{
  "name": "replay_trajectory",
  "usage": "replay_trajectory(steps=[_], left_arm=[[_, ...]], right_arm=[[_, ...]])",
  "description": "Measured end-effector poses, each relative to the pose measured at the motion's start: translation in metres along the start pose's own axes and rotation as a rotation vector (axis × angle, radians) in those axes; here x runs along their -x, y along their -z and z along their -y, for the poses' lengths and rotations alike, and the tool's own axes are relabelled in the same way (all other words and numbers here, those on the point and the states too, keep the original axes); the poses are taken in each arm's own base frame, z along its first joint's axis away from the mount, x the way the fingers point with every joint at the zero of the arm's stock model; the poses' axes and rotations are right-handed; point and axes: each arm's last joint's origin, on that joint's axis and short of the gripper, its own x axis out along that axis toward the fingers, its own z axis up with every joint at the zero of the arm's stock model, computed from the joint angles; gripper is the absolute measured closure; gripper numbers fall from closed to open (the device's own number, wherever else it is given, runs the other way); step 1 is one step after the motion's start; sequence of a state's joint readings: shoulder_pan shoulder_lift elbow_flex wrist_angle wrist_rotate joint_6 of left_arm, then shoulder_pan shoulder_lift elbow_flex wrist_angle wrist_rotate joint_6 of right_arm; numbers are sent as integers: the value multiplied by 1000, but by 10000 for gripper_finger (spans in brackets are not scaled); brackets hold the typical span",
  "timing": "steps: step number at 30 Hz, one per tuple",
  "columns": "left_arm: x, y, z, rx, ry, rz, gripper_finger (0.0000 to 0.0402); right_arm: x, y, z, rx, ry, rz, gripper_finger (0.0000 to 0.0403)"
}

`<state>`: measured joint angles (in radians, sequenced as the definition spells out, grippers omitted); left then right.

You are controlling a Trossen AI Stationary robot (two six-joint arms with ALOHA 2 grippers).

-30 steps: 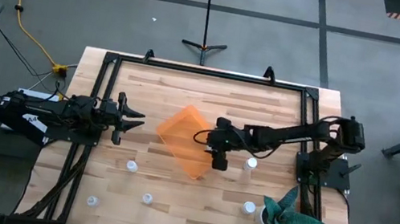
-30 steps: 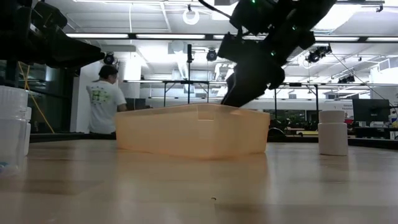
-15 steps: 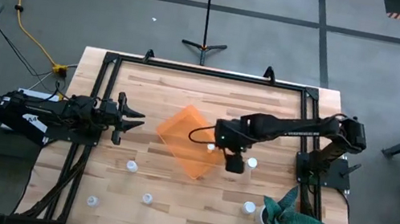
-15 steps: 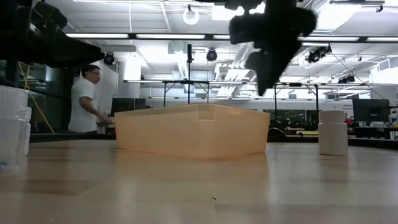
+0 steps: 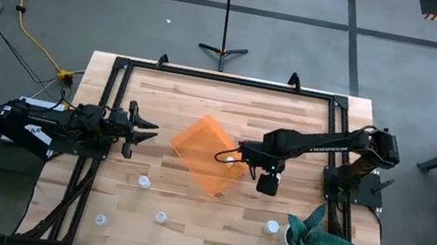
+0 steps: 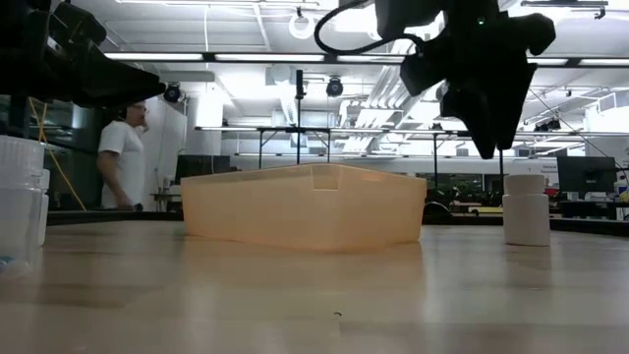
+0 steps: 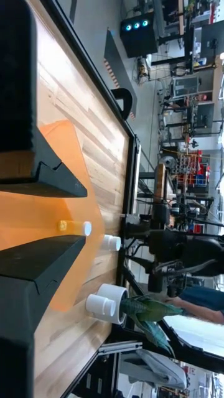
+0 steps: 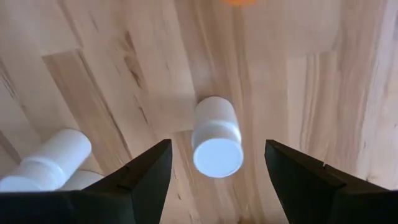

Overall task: Pick and place pill bottles into a basket
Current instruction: Put the top white pill bottle into the orange bin

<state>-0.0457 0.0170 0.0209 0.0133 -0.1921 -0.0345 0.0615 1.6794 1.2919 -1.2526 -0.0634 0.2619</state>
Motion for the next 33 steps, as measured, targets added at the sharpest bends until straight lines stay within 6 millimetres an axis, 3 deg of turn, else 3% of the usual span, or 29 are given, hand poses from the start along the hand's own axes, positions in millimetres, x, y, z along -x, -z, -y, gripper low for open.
replay_trajectory(steps=[13,21,33], left_arm=[[0,0,0,0,0,0,259],[0,0,0,0,0,0,259],[0,0,0,1,0,0,259]], right_arm=[[-3,5,-19,69,135,42,155],[-31,15,-12,56,101,-53,155],[-48,14,-8,47,87,-17,155]])
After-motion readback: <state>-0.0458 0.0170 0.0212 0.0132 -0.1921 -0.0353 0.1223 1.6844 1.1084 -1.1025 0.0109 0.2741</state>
